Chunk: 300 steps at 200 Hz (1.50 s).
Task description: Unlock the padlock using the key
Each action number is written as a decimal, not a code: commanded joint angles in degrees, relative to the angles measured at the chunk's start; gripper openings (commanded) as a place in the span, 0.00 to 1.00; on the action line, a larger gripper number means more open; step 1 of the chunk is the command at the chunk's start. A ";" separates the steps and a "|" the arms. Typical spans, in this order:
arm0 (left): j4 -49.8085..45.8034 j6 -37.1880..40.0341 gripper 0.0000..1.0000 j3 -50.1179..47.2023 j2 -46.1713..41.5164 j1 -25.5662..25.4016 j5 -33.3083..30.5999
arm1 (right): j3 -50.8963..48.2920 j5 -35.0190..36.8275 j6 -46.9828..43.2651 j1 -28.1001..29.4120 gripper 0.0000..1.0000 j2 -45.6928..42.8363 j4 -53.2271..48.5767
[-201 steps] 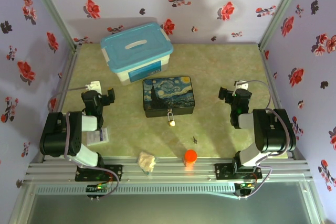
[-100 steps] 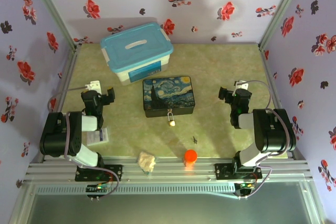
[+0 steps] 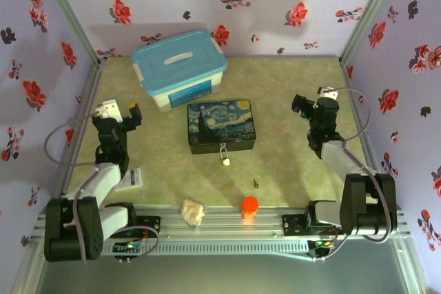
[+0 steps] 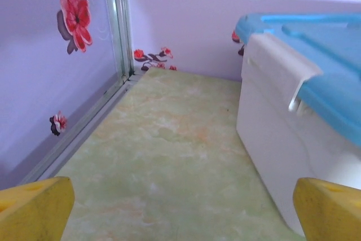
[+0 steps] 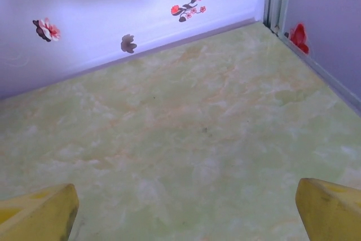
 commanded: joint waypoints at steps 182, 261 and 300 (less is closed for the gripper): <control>-50.62 -30.56 1.00 20.19 -5.27 -35.74 16.84 | -7.33 -6.83 23.07 41.46 0.67 -16.02 -44.32; -51.62 -29.58 1.00 24.58 1.21 -41.88 14.64 | -9.67 -1.78 29.80 54.04 0.49 -12.36 -44.08; -51.28 -30.82 1.00 24.94 2.30 -44.49 12.45 | -9.64 -1.90 31.15 55.58 0.42 -9.35 -43.74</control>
